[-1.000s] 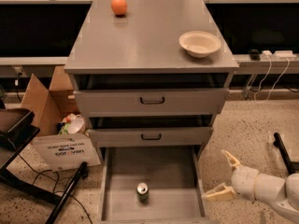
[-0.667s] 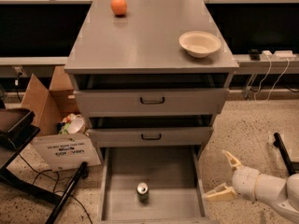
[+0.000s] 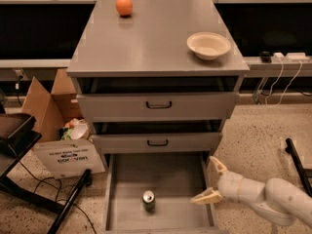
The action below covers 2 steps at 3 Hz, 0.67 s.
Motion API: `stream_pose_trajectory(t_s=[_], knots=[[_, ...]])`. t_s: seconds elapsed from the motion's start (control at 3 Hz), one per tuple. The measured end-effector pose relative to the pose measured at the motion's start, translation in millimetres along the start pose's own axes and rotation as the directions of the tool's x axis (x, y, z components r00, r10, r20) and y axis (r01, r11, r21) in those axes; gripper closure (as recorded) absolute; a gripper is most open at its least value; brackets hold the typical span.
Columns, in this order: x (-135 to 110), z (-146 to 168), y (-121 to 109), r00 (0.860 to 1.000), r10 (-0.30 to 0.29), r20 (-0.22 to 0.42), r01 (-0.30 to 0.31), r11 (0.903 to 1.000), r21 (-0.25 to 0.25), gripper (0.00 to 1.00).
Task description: Pick green can from bottom drawer and place on counter
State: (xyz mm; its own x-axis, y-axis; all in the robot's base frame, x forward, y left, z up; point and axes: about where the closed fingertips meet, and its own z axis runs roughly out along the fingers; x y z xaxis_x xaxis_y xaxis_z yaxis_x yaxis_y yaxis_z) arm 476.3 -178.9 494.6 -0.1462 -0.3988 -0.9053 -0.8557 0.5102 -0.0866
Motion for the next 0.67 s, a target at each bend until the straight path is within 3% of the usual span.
stream_pose_trajectory(t_s=[0.33,0.67], knots=[[27,70,8,0.997,-0.021,0.078,0.022,0.9996,-0.020,0.00],[76,141,33,0.989,0.020,0.148,-0.007,0.9963,-0.086,0.00]])
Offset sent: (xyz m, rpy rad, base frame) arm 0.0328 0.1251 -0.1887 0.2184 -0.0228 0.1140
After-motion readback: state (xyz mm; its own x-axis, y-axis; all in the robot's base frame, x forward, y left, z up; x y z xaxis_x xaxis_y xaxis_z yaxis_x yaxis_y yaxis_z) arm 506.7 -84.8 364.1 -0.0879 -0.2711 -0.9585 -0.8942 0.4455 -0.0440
